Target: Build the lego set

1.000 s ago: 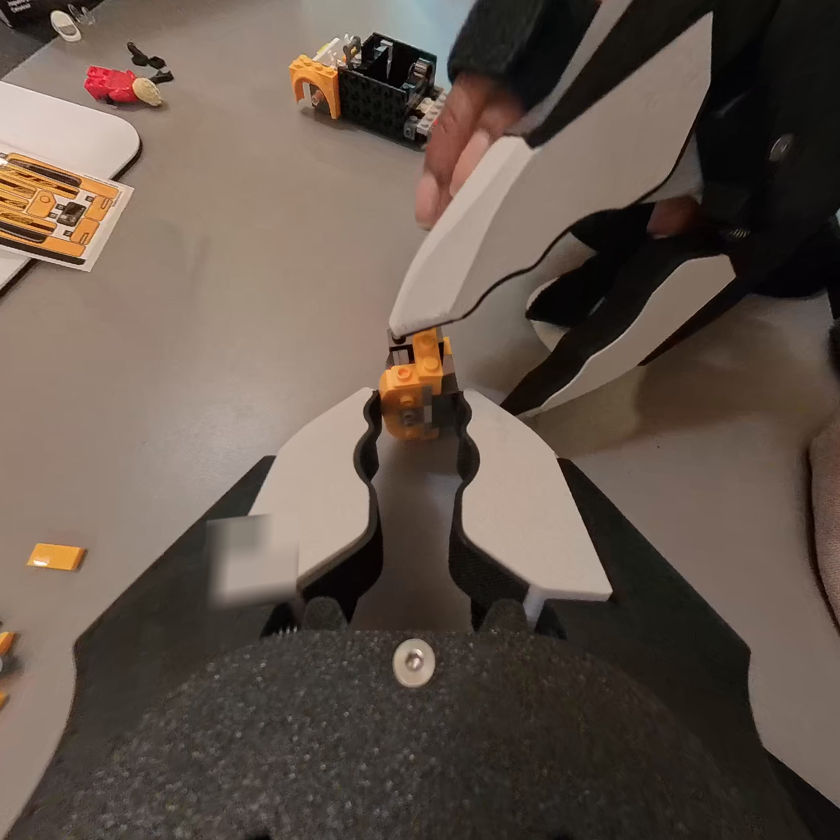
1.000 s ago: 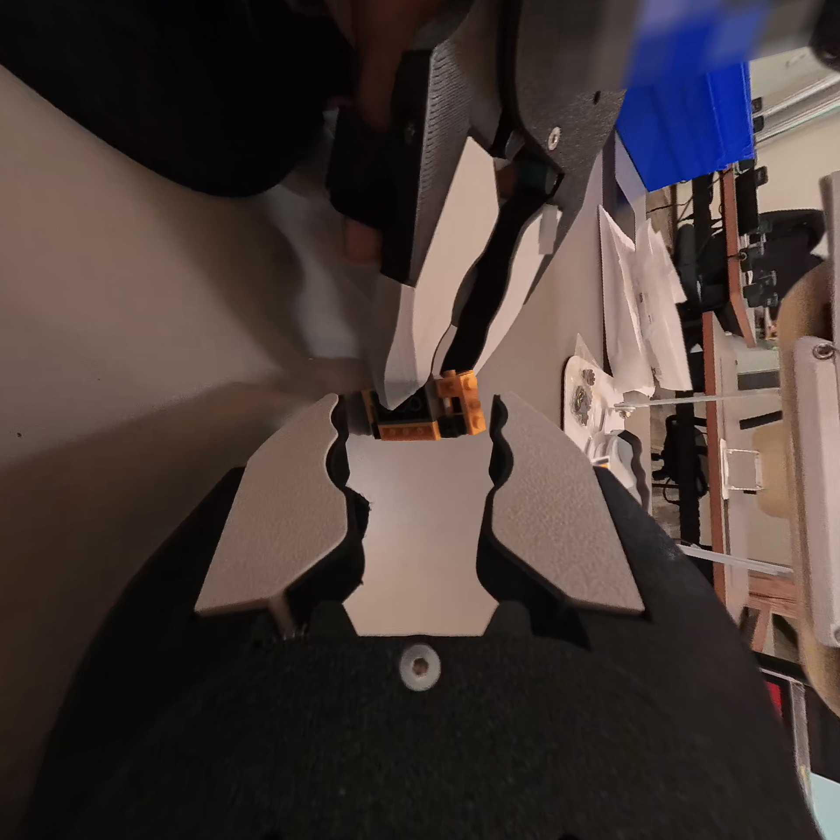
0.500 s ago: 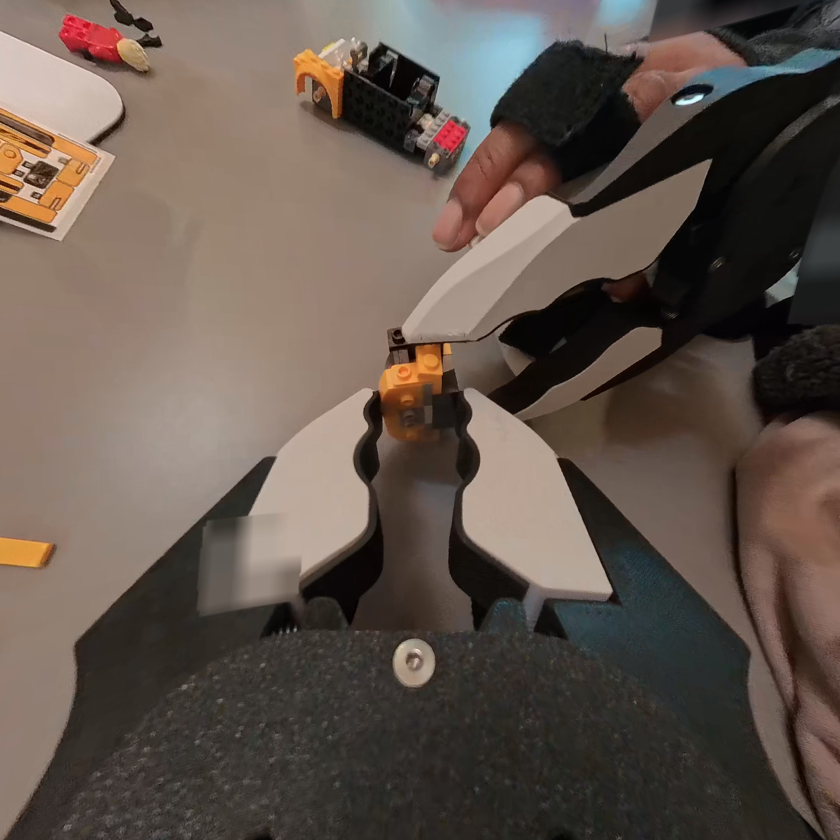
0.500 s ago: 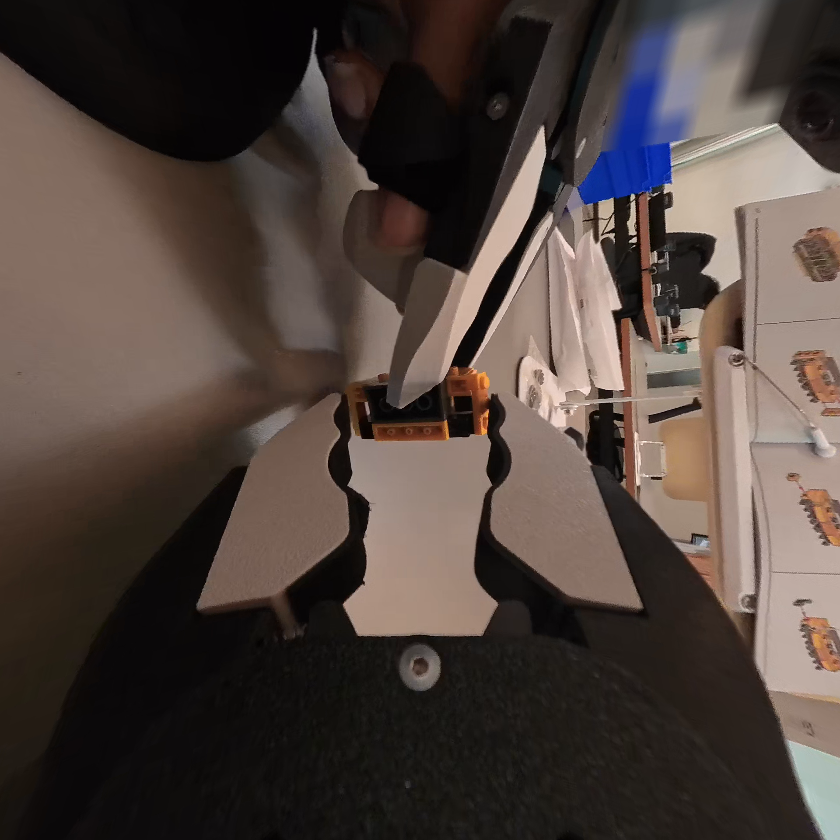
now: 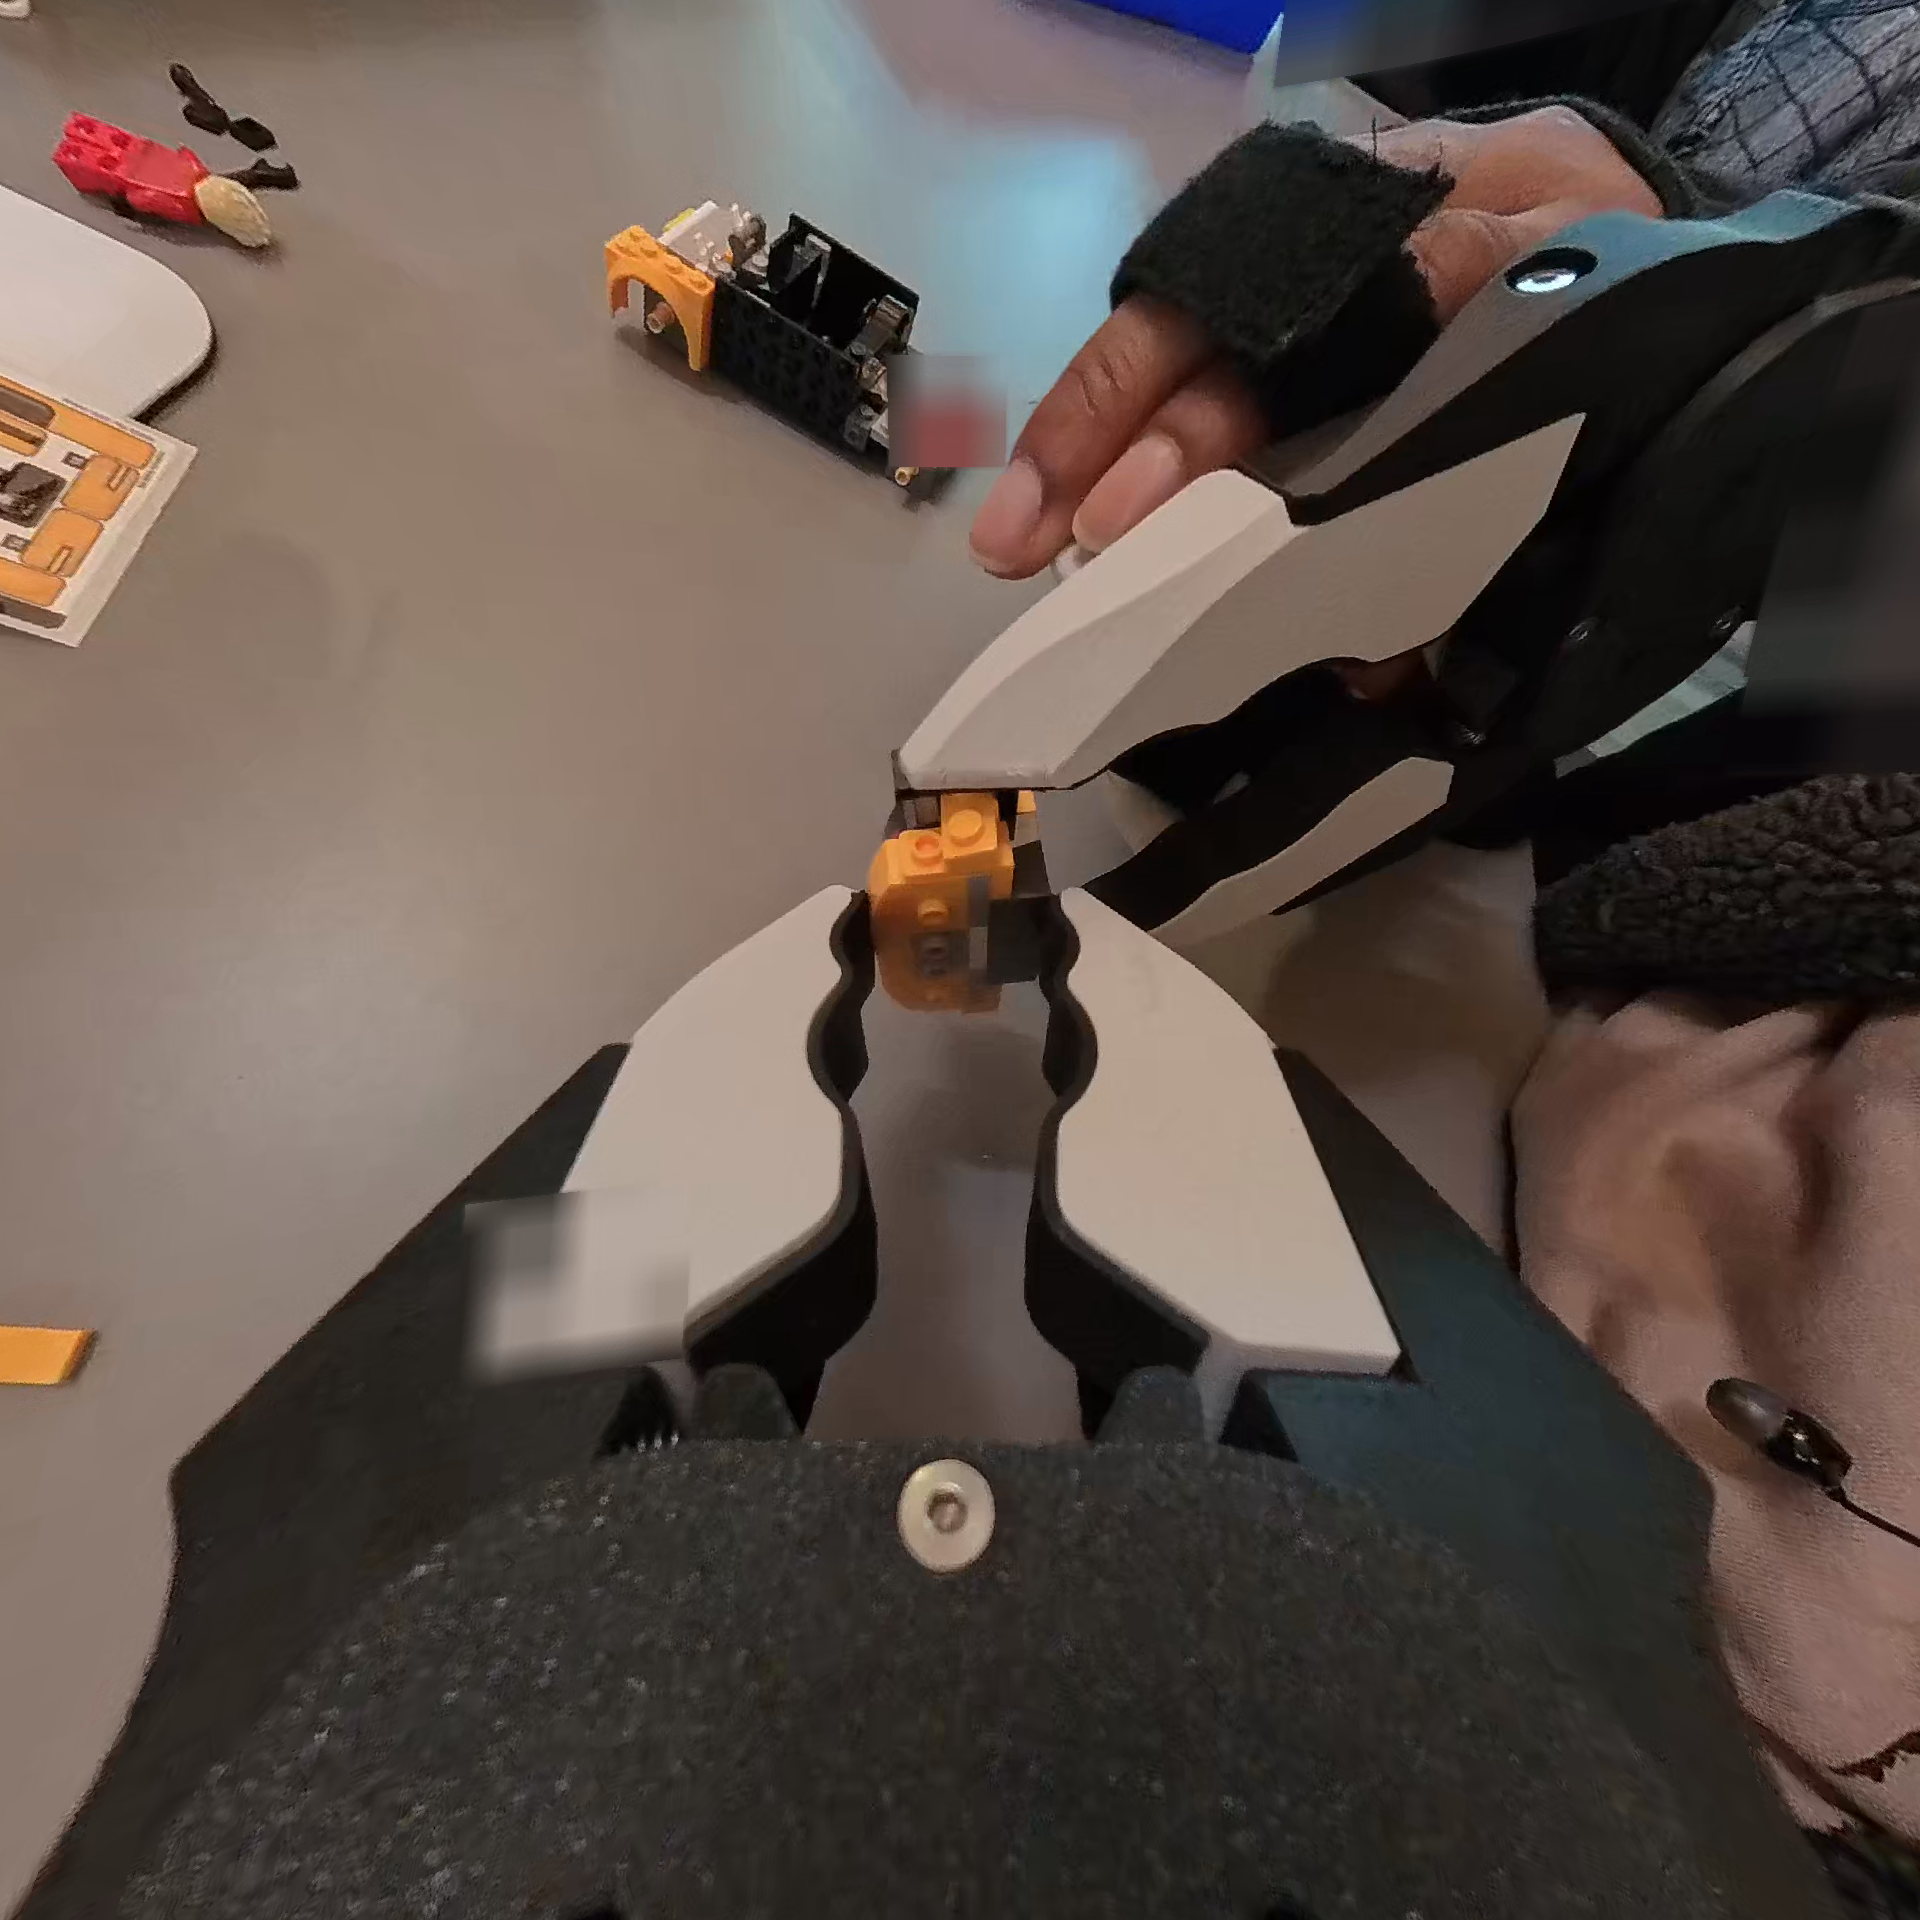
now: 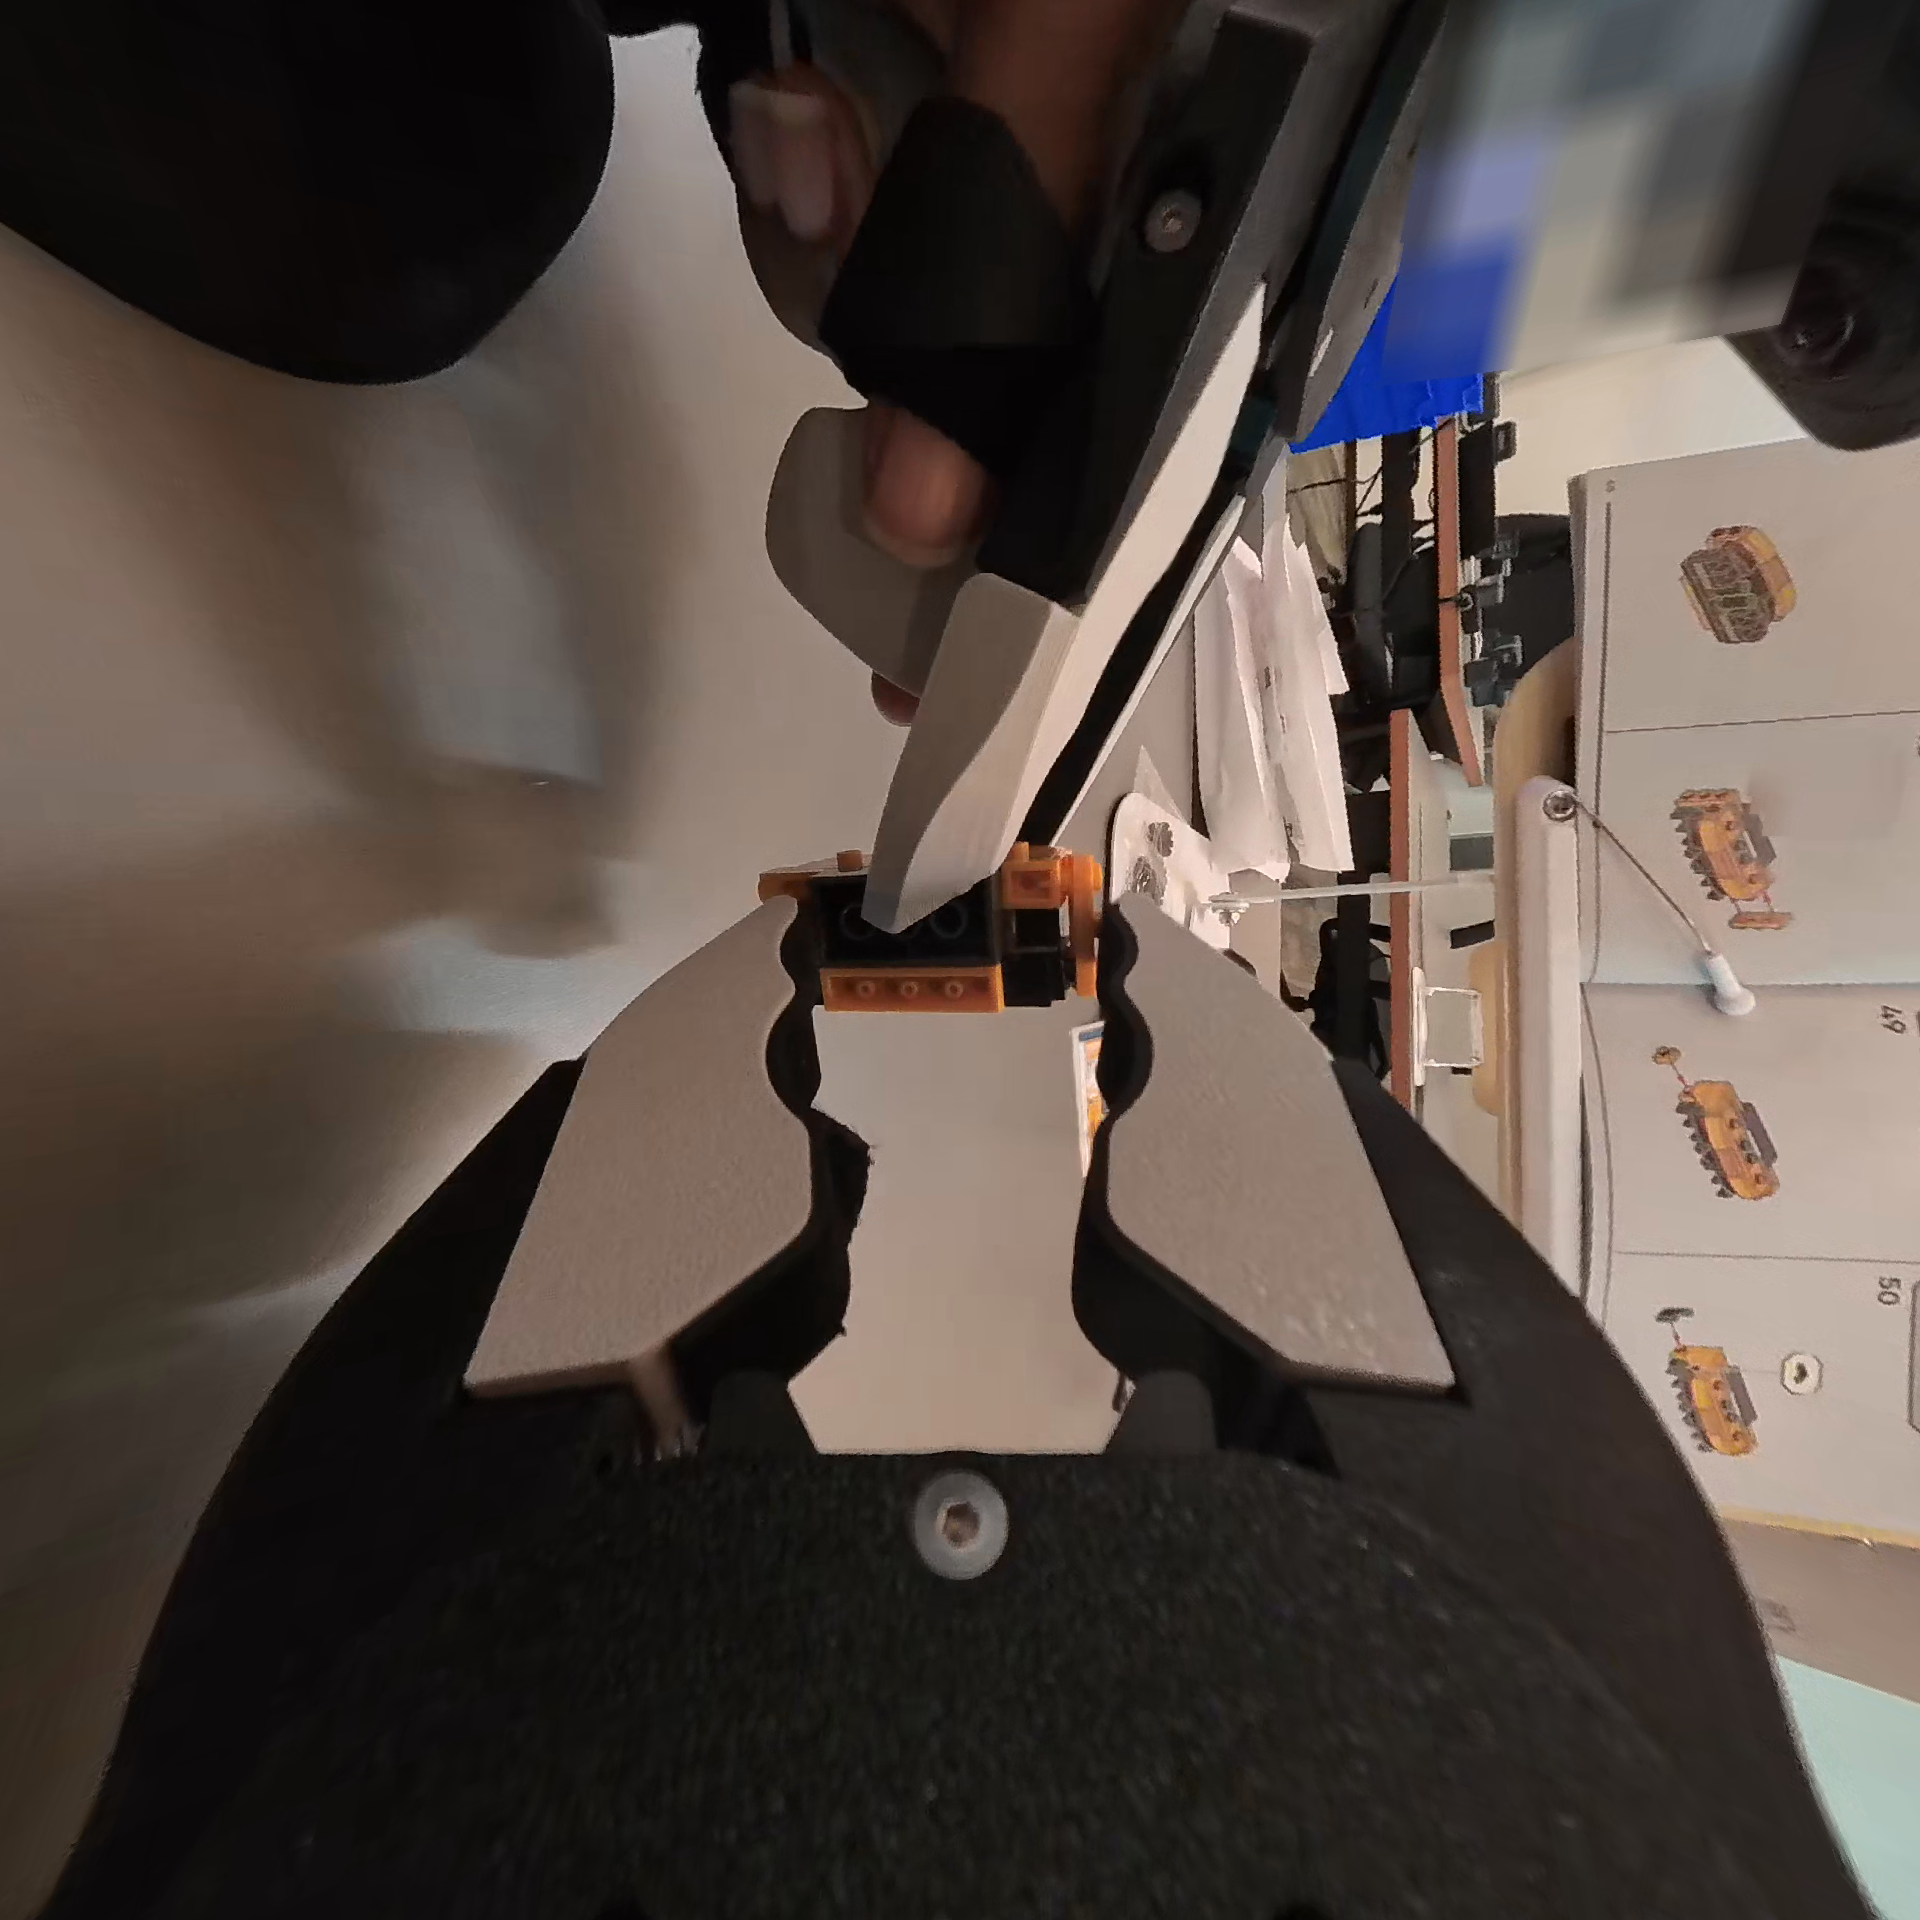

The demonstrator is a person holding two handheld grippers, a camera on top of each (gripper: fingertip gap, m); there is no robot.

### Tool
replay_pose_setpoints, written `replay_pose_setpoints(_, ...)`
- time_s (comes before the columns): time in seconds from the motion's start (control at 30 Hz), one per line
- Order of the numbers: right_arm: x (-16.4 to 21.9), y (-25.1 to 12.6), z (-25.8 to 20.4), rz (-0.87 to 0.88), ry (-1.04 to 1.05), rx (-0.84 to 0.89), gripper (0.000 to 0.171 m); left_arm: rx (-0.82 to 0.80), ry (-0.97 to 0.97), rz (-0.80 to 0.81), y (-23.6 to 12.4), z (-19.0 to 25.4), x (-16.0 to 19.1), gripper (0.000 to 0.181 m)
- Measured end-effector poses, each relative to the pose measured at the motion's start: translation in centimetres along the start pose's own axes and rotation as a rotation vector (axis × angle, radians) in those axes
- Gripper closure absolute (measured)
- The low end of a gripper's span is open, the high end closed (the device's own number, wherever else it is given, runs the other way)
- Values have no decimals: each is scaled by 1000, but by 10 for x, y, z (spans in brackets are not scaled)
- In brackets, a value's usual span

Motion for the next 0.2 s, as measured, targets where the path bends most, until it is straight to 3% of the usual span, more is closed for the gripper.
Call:
replay_pose_setpoints(0.03, 0, -1, 0, -2, 0, 2, 120, 3, -2, -2, 0, 0, -1, 150)
replay_pose_setpoints(0.2, 0, -2, 2, 10, -5, 3, 120, 46, -19, -26, 1, 0, 1, 150)
Point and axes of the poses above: each gripper's, where its closed fingertips meet, y out along the fingers, x out of its underside, z = x × y across the jaws, the point moved 7 cm from there along -y, back along the fingers, and after that the axes turned 3 degrees about -z, right-handed, at the moved point
